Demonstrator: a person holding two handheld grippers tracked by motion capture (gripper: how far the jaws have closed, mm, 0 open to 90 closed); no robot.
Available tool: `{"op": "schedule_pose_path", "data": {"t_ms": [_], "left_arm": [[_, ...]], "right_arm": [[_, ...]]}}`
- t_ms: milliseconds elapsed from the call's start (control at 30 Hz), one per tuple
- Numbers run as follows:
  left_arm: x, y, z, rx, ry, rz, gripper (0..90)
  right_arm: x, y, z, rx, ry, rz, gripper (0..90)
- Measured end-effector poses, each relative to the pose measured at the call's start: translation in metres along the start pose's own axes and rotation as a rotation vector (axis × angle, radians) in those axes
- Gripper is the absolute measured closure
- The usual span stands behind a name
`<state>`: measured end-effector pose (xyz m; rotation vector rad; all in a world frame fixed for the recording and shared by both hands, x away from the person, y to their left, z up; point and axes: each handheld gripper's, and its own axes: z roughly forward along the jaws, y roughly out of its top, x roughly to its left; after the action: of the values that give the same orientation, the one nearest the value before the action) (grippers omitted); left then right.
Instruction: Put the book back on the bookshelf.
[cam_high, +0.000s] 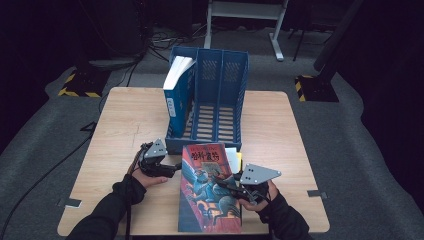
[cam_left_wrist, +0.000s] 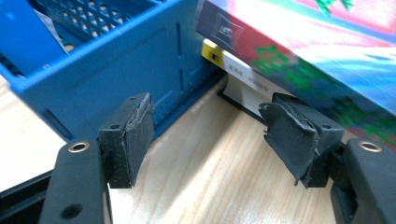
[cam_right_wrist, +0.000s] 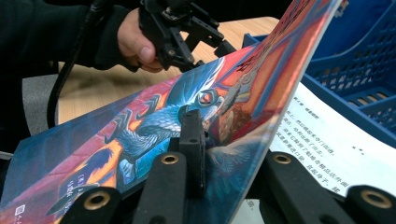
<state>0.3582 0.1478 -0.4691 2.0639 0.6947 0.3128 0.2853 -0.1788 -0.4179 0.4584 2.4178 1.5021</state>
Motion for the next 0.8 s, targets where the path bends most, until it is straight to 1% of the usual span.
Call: {"op": "schedule_pose_path", "data": {"t_ms": [67, 133, 200, 233, 267, 333, 400, 433, 467, 500, 533, 567, 600, 667, 700, 733, 767, 800], "left_arm": [[0.001, 0.002, 0.001, -0.009, -0.006, -0.004, 32.8], [0.001, 0.005, 0.002, -0.017, 0.0, 0.011, 33.0], [0.0, 0.007, 0.003, -0.019, -0.015, 0.007, 33.5], [0.001, 0.01, 0.002, -0.034, -0.02, -0.003, 34.0], [0.001, 0.01, 0.002, -0.034, -0.02, -0.003, 34.3], [0.001, 0.013, 0.001, -0.051, -0.022, -0.004, 35.5], [-0.001, 0.015, -0.002, -0.065, -0.036, 0.0, 40.8], [-0.002, 0.018, -0.005, -0.086, -0.044, 0.003, 41.1], [-0.002, 0.018, -0.005, -0.086, -0.044, 0.003, 42.2], [-0.002, 0.02, -0.008, -0.101, -0.061, 0.006, 42.2], [-0.003, 0.021, -0.011, -0.123, -0.069, 0.01, 47.0], [-0.004, 0.023, -0.012, -0.13, -0.067, 0.016, 49.7], [-0.005, 0.024, -0.013, -0.131, -0.078, 0.017, 50.4], [-0.007, 0.026, -0.016, -0.149, -0.095, 0.025, 54.1], [-0.008, 0.028, -0.017, -0.157, -0.102, 0.021, 57.9], [-0.009, 0.032, -0.019, -0.167, -0.111, 0.038, 58.8], [-0.009, 0.032, -0.019, -0.167, -0.111, 0.038, 59.1], [-0.01, 0.036, -0.02, -0.178, -0.136, 0.035, 61.3]], "right_arm": [[0.001, 0.001, -0.001, -0.005, 0.0, -0.005, 77.4], [0.001, 0.002, -0.002, -0.014, -0.001, -0.01, 77.6], [0.002, 0.003, -0.005, -0.031, 0.006, -0.01, 77.8], [0.002, 0.004, -0.006, -0.04, 0.006, -0.013, 78.0], [0.002, 0.004, -0.006, -0.04, 0.006, -0.013, 78.0], [0.002, 0.004, -0.008, -0.055, 0.012, -0.008, 78.3], [0.002, 0.006, -0.011, -0.068, 0.011, -0.015, 78.2], [0.002, 0.007, -0.013, -0.074, 0.012, -0.015, 78.3], [0.002, 0.007, -0.013, -0.074, 0.012, -0.015, 78.3], [0.002, 0.007, -0.013, -0.081, 0.013, -0.018, 78.3], [0.001, 0.007, -0.015, -0.089, 0.016, -0.017, 78.3], [0.001, 0.008, -0.016, -0.1, 0.018, -0.014, 78.3], [0.001, 0.008, -0.017, -0.105, 0.02, -0.015, 78.3], [0.001, 0.009, -0.02, -0.111, 0.02, -0.028, 78.3], [0.002, 0.01, -0.023, -0.118, 0.02, -0.031, 78.3], [0.001, 0.011, -0.024, -0.12, 0.021, -0.031, 78.2], [0.001, 0.011, -0.024, -0.12, 0.021, -0.031, 78.2], [0.001, 0.012, -0.027, -0.136, 0.028, -0.027, 78.3]]}}
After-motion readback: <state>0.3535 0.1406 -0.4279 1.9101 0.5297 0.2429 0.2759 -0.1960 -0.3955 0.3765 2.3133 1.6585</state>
